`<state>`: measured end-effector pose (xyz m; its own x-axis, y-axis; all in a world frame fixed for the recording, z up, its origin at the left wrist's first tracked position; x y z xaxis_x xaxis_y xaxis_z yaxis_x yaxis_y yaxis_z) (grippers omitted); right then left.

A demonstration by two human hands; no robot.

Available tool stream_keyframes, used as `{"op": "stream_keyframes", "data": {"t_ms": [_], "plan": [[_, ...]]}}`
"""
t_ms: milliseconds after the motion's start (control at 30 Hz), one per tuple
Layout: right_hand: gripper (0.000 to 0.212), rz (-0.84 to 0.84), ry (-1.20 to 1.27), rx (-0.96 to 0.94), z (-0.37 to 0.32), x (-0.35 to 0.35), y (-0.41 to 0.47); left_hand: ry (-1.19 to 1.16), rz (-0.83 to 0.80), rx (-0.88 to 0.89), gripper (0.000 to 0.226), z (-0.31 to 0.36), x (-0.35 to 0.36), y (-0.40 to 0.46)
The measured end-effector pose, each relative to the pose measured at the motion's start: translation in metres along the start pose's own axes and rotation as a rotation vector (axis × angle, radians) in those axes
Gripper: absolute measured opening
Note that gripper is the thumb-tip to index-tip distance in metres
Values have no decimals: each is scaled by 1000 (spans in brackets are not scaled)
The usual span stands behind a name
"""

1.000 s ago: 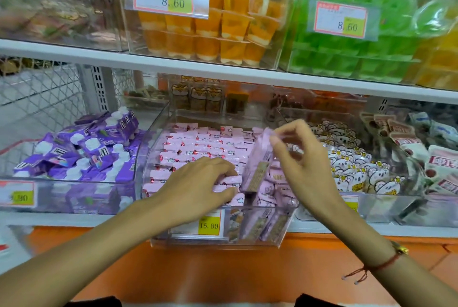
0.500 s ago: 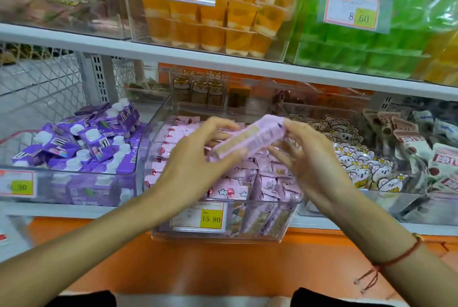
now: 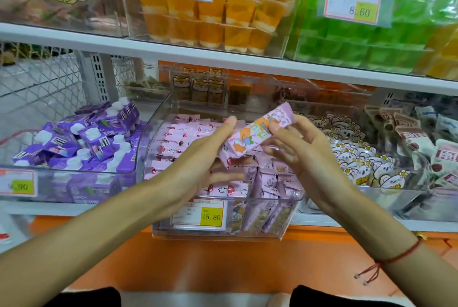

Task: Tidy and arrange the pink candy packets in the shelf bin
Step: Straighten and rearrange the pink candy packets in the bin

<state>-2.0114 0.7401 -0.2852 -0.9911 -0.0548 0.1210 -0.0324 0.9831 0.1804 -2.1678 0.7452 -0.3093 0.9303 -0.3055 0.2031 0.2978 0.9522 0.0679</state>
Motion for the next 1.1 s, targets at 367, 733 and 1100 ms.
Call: {"op": "stream_keyframes", "data": {"t_ms": [367, 733, 1100], "plan": [[49, -105, -905, -419, -10, 12, -14, 544, 64, 555, 33, 27, -9, -4], [46, 89, -544, -329, -16, -12, -4, 1315, -267, 365, 79, -14, -19, -5], [32, -28, -675, -232, 7, 2, -2, 1404, -370, 404, 63, -19, -33, -6]]}}
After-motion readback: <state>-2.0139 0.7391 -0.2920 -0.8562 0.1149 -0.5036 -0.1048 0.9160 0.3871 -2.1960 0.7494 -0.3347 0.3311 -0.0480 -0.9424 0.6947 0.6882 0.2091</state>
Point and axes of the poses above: each hand's wrist, its own y-axis towards the middle knuckle, its own x-axis out of the palm, z = x × y, the point moved 5 cm from there along y, towards the middle knuckle, and after that the axes turned 6 degrees about x, right-handed, at the moved point
